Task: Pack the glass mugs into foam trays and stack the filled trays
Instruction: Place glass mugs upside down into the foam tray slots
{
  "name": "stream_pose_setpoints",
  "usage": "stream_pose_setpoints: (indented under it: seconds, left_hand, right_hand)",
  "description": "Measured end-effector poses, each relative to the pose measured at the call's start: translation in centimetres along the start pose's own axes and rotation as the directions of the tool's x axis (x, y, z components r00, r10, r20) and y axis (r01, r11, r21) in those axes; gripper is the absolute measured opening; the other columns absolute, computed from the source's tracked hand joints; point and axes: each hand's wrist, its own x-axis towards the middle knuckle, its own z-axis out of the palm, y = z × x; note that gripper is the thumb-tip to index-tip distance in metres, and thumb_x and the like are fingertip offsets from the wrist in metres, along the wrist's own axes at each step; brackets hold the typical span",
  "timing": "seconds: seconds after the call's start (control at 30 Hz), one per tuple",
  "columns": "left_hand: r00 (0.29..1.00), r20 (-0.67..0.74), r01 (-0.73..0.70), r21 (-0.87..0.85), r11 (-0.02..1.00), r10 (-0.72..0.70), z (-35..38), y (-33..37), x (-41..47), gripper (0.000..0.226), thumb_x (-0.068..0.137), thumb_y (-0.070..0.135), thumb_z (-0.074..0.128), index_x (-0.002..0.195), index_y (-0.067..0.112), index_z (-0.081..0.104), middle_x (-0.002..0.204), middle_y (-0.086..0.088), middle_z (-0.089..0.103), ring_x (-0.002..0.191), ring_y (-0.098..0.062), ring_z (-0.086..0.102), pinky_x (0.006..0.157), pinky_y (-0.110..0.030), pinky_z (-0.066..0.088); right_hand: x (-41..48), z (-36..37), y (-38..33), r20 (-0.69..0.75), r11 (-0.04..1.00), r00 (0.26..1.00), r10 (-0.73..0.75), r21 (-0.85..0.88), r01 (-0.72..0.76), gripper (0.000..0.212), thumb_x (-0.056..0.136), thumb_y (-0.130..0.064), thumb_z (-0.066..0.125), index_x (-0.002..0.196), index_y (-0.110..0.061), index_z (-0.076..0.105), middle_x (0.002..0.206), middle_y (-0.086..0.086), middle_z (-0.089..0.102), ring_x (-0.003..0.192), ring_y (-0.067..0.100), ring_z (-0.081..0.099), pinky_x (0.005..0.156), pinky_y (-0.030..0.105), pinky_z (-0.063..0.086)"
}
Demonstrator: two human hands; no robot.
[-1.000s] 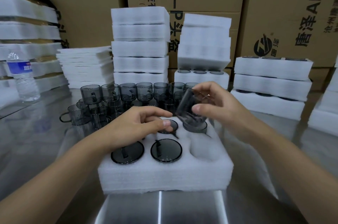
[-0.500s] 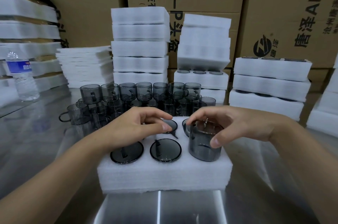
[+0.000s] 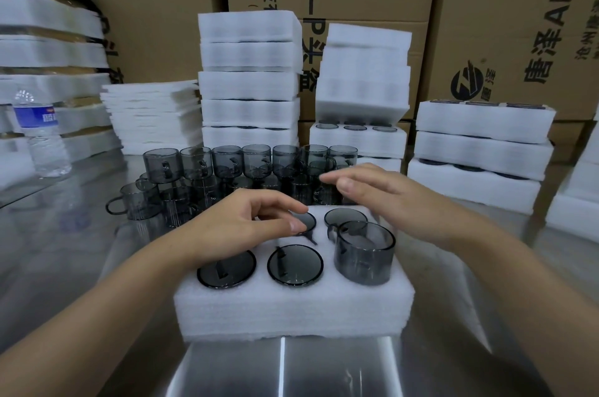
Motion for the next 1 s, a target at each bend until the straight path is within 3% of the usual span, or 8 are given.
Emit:
stream_pose_setpoints:
  seconds: [0.07, 0.17, 0.27, 0.43, 0.57, 0.67, 0.77, 1.0]
  left_hand:
    - [1.0, 0.0, 0.0, 0.002, 1.0, 0.0, 0.0, 0.1, 0.0, 0.022, 0.086, 0.019, 0.065, 0.106, 0.027, 0.067, 0.098, 0.007, 0.074, 0.1, -0.002, 0.066, 0.087, -0.013, 0.046]
    - [1.0, 0.005, -0.021, 0.018, 1.0, 0.021, 0.1, 0.1, -0.1, 0.022, 0.086, 0.018, 0.065, 0.107, 0.024, 0.068, 0.101, 0.004, 0.074, 0.102, -0.005, 0.066, 0.095, -0.022, 0.046]
    - [0.999, -0.011, -0.029, 0.038, 0.999, 0.03, 0.0, 0.0, 0.0, 0.021, 0.085, 0.021, 0.067, 0.104, 0.028, 0.069, 0.101, 0.006, 0.073, 0.103, -0.005, 0.065, 0.1, -0.03, 0.045]
    - [0.999, -0.018, -0.031, 0.057, 0.998, 0.032, 0.0, -0.3, 0.1, 0.021, 0.082, 0.028, 0.069, 0.102, 0.03, 0.071, 0.102, 0.007, 0.073, 0.102, -0.004, 0.064, 0.102, -0.033, 0.044]
    - [0.999, -0.021, -0.029, 0.071, 0.997, 0.031, 0.0, -0.6, 0.4, 0.022, 0.087, 0.021, 0.067, 0.107, 0.029, 0.069, 0.102, 0.004, 0.073, 0.103, -0.007, 0.065, 0.103, -0.036, 0.044]
    - [0.999, -0.022, -0.024, 0.049, 0.998, 0.025, 0.1, -0.6, 0.6, 0.027, 0.087, 0.025, 0.068, 0.112, 0.032, 0.063, 0.097, 0.006, 0.074, 0.103, -0.005, 0.065, 0.106, -0.038, 0.041]
    - [1.0, -0.021, -0.012, 0.042, 0.999, 0.013, 0.1, -0.8, 0.6, 0.042, 0.08, 0.038, 0.066, 0.119, 0.04, 0.051, 0.096, 0.011, 0.074, 0.104, 0.001, 0.063, 0.109, -0.038, 0.036]
    - [1.0, -0.018, -0.022, 0.089, 0.996, 0.024, 0.1, -1.3, 0.8, 0.033, 0.091, 0.028, 0.063, 0.116, 0.045, 0.05, 0.094, 0.014, 0.073, 0.098, 0.003, 0.063, 0.099, -0.026, 0.04]
  right_hand:
    - [0.2, 1.0, -0.2, -0.002, 0.999, 0.999, -0.034, -0.026, 0.034, 0.05, 0.079, -0.068, 0.032, 0.123, -0.055, 0.051, 0.129, -0.04, 0.04, 0.117, -0.024, 0.034, 0.093, 0.005, 0.029]
    - [0.4, 2.1, 0.2, 0.169, 0.984, 0.985, -0.038, -0.165, 0.066, 0.048, 0.088, -0.064, 0.025, 0.132, -0.057, 0.04, 0.147, -0.036, 0.02, 0.132, -0.018, 0.014, 0.106, 0.017, 0.011]
    - [0.5, 2.5, 0.5, 0.272, 0.97, 0.962, -0.003, -0.232, 0.069, 0.037, 0.096, -0.055, 0.027, 0.132, -0.061, 0.034, 0.153, -0.029, 0.011, 0.136, -0.014, 0.006, 0.113, 0.021, 0.004]
    - [0.7, 2.8, 0.6, 0.283, 0.942, 0.959, 0.03, -0.329, 0.068, 0.039, 0.1, -0.048, 0.028, 0.137, -0.059, 0.027, 0.156, -0.023, 0.012, 0.133, -0.016, 0.004, 0.11, 0.017, -0.002]
    - [0.8, 3.2, 0.8, 0.291, 0.878, 0.952, 0.092, -0.474, 0.06, 0.047, 0.1, -0.049, 0.024, 0.144, -0.055, 0.01, 0.158, -0.02, 0.005, 0.144, 0.004, -0.001, 0.118, 0.038, -0.003]
    - [0.7, 3.4, 0.9, 0.291, 0.852, 0.946, 0.141, -0.523, 0.034, 0.051, 0.1, -0.051, 0.022, 0.147, -0.049, 0.003, 0.158, -0.02, 0.0, 0.144, 0.004, -0.008, 0.118, 0.041, -0.008]
    - [0.7, 3.4, 1.0, 0.29, 0.839, 0.939, 0.186, -0.545, 0.002, 0.053, 0.099, -0.054, 0.018, 0.149, -0.047, 0.003, 0.158, -0.02, -0.005, 0.143, 0.003, -0.014, 0.116, 0.039, -0.014]
    - [0.7, 3.9, 1.4, 0.266, 0.816, 0.95, 0.162, -0.578, 0.022, 0.05, 0.097, -0.055, 0.012, 0.147, -0.049, 0.004, 0.158, -0.019, -0.005, 0.143, 0.003, -0.015, 0.115, 0.039, -0.018]
